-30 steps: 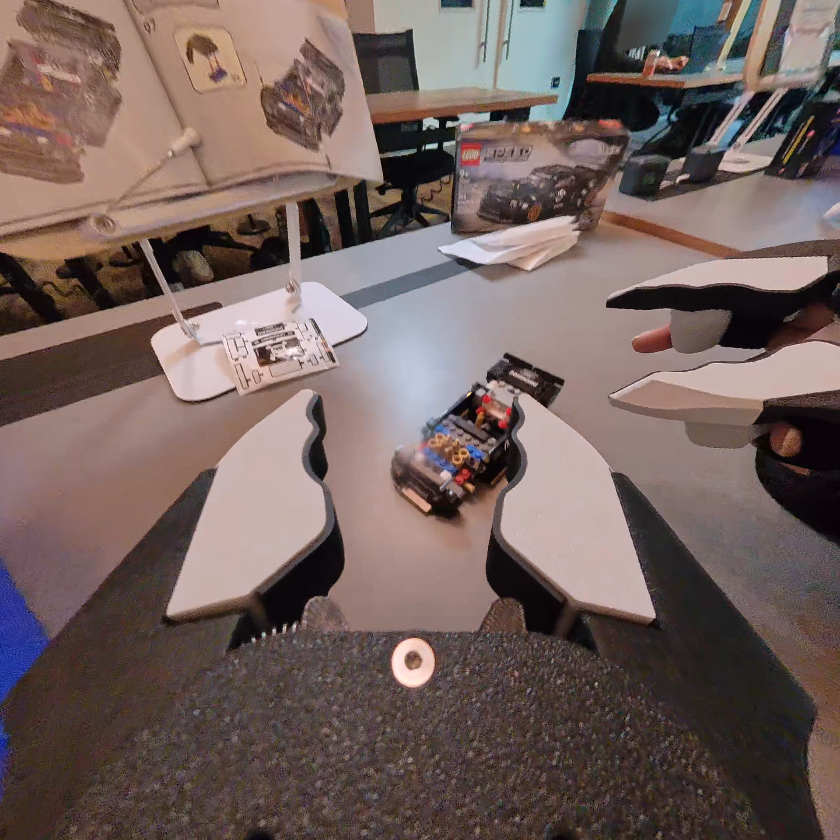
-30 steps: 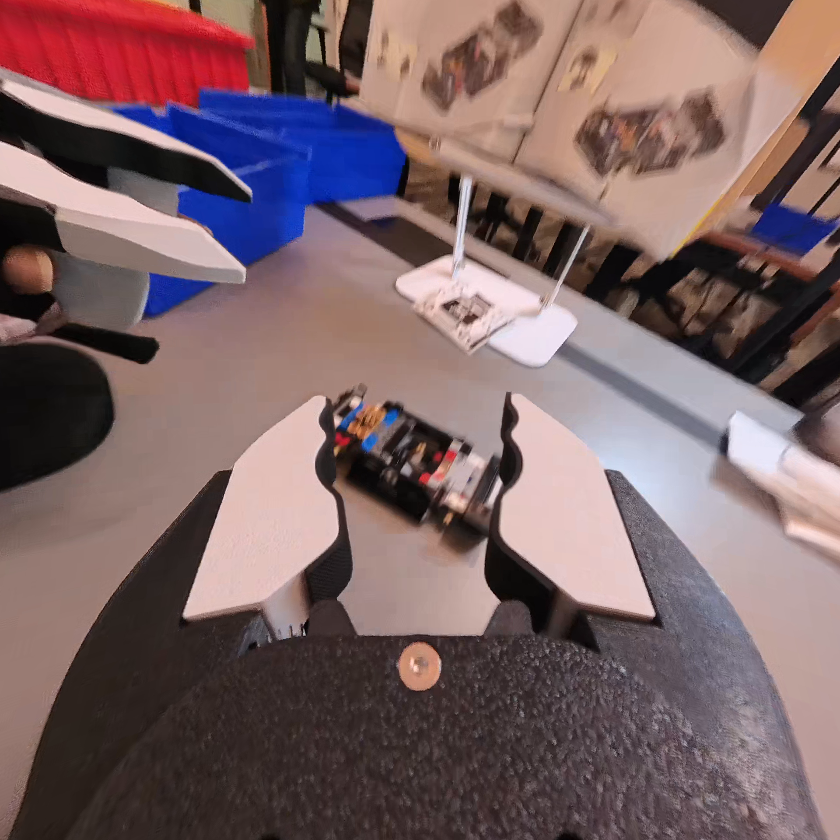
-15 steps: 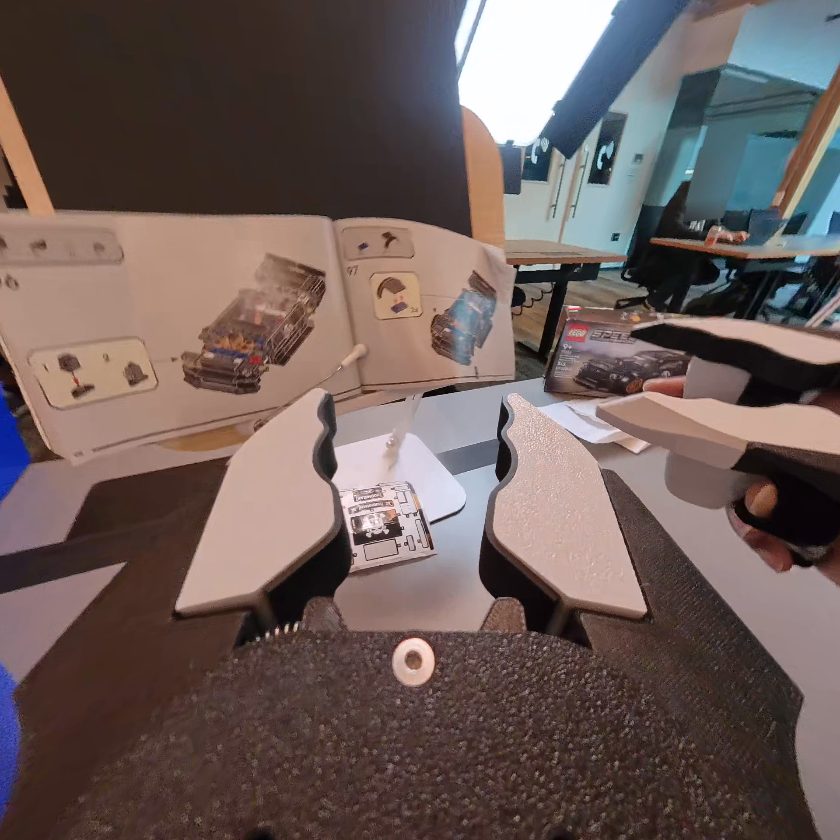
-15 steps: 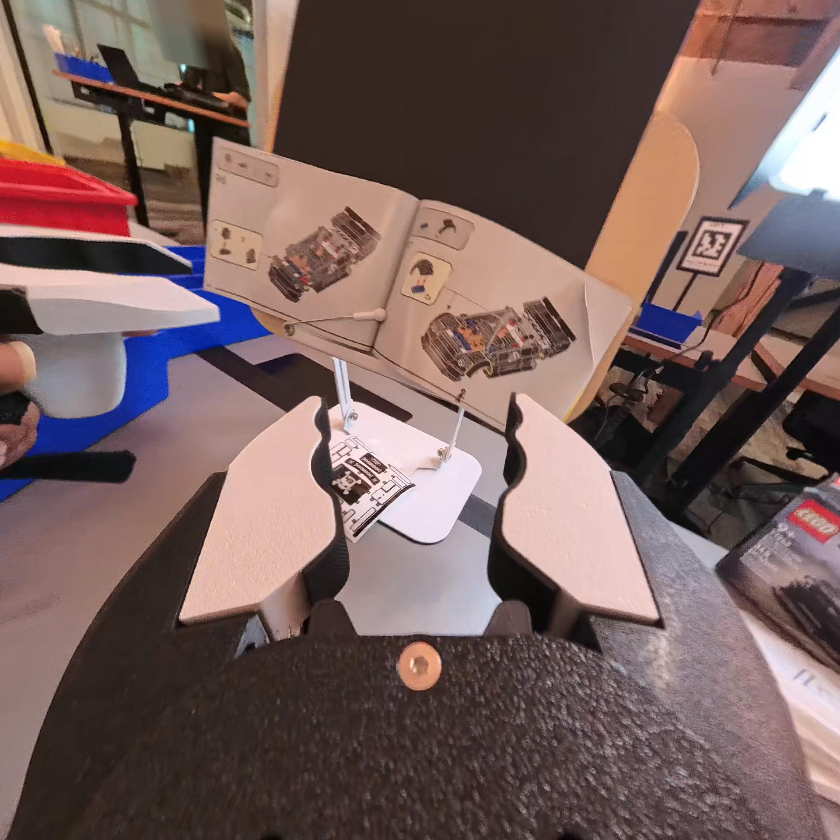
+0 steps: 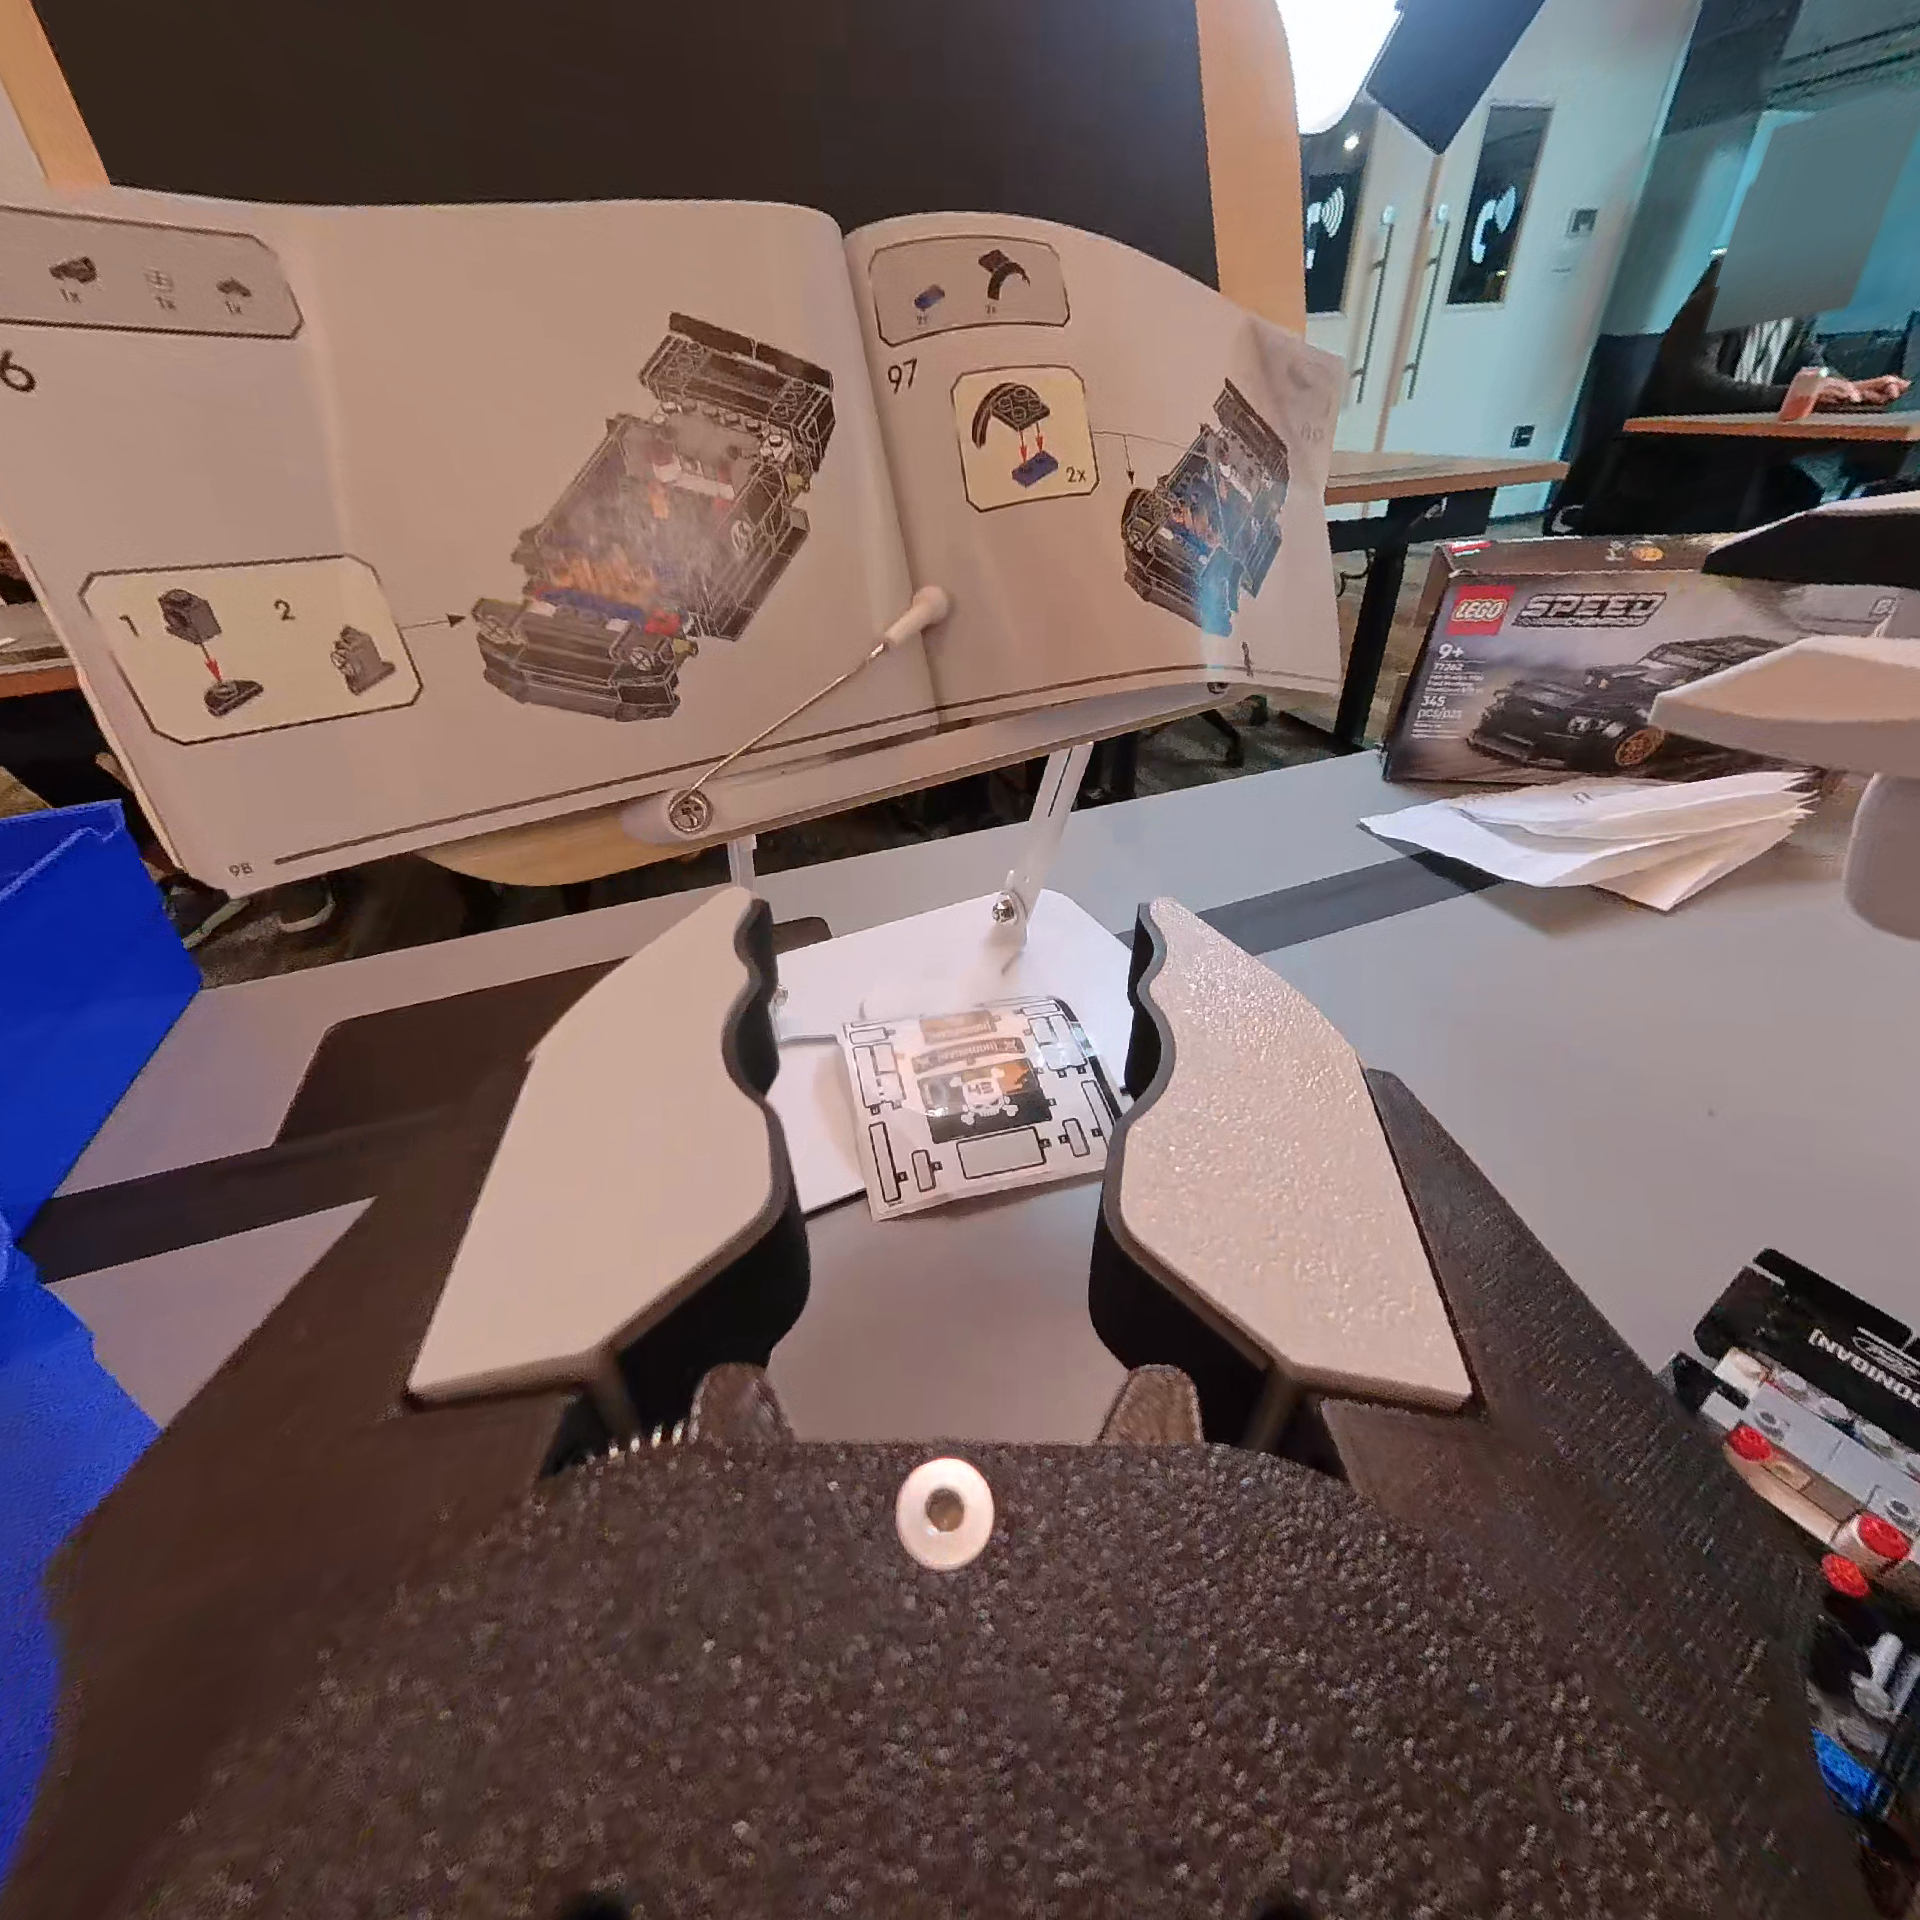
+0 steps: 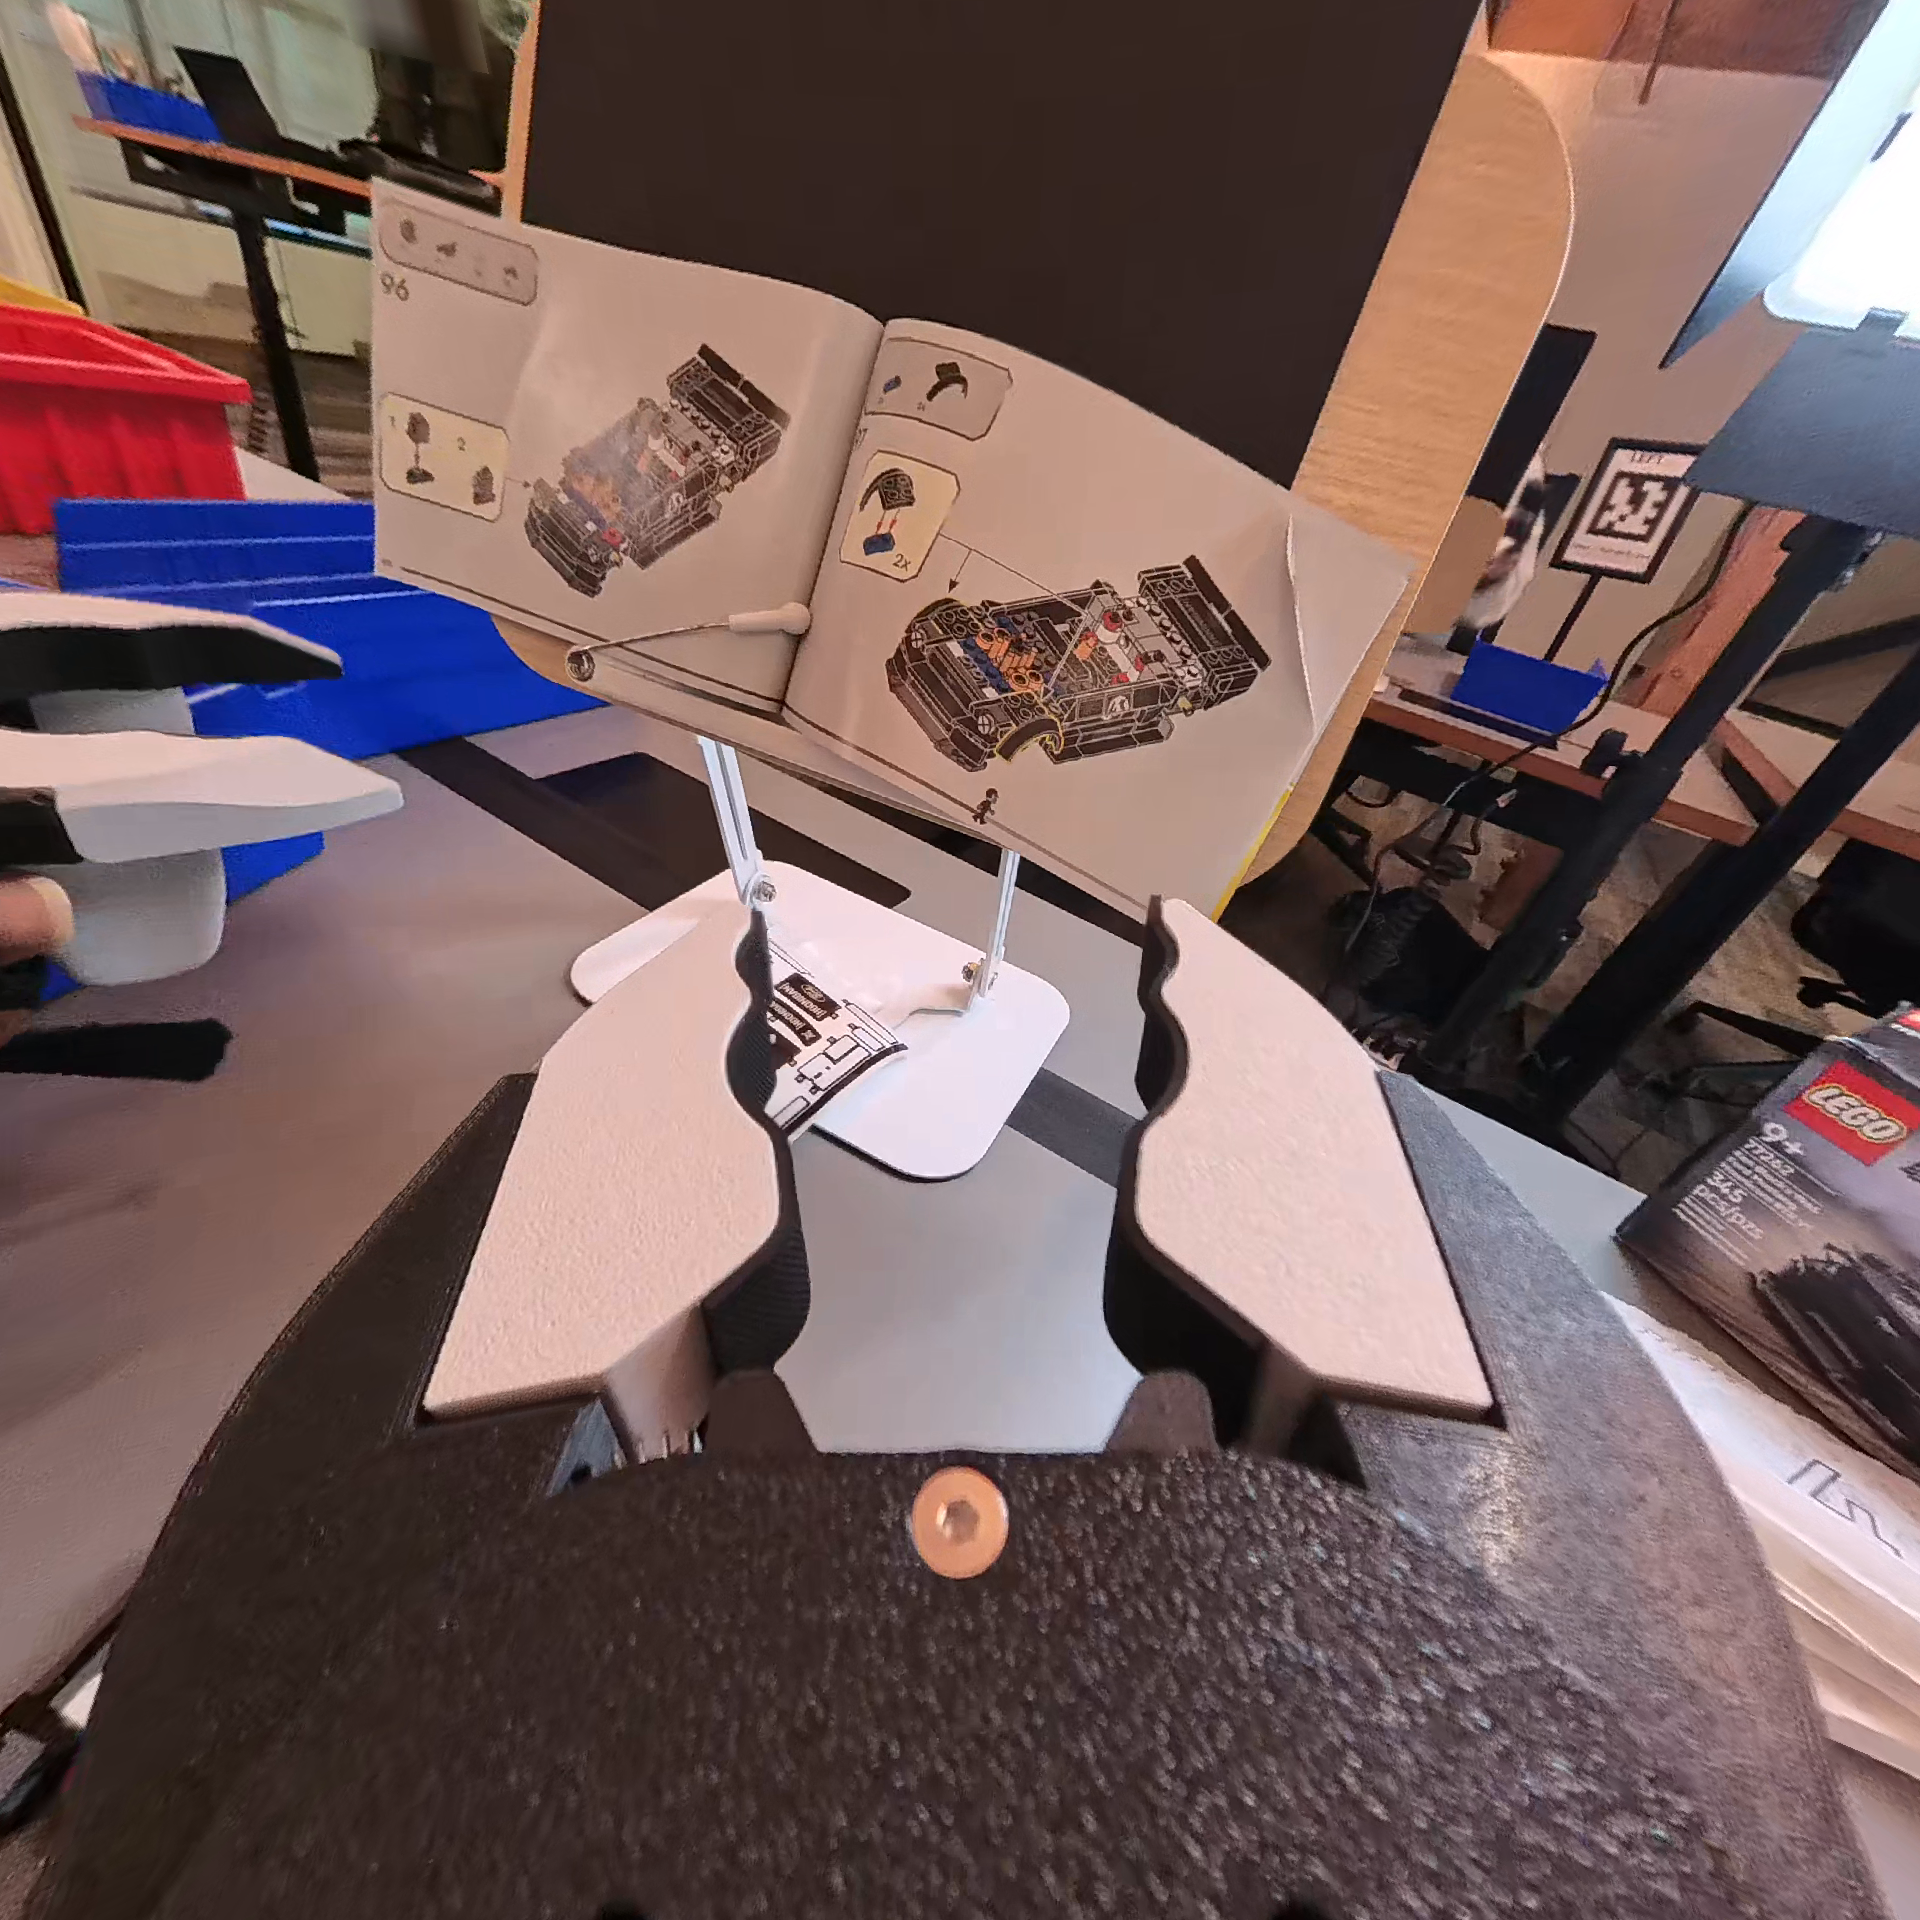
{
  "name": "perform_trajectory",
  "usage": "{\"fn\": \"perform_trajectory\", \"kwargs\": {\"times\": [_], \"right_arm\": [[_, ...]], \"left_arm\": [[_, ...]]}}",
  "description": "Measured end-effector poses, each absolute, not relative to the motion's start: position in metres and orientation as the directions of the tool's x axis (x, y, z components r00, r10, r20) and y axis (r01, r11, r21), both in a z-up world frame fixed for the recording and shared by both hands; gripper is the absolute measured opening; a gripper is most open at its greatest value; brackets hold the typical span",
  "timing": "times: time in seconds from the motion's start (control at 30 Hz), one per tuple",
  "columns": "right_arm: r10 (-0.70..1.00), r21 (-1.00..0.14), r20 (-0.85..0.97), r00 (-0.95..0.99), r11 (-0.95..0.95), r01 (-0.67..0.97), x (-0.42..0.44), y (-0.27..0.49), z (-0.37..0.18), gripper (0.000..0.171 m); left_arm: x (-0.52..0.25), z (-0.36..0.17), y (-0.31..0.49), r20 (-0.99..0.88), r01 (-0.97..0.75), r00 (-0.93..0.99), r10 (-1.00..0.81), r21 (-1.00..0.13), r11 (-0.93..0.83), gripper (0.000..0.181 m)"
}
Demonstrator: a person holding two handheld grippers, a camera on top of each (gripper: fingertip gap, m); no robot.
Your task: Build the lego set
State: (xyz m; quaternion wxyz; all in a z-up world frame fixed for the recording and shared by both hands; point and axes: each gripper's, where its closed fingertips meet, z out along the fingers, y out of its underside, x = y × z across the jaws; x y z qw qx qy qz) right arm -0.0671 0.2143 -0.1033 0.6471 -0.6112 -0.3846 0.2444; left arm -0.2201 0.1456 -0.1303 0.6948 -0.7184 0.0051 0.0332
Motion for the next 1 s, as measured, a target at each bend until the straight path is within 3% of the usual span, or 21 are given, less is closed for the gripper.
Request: {"fn": "perform_trajectory", "kwargs": {"times": [0.43, 1.0], "right_arm": [[0.798, -0.982, 0.183, 0.575, 0.121, 0.144, -0.065, 0.213, -0.104, 0.066], [0.812, -0.981, 0.18, 0.556, 0.109, 0.158, -0.073, 0.207, -0.114, 0.064]], "left_arm": [[-0.264, -0.116, 0.128, -0.037, -0.055, 0.977, 0.212, -0.995, 0.079, 0.053], [-0.23, -0.133, 0.143, -0.091, -0.094, 0.989, 0.114, -0.995, 0.02, 0.051]]}}
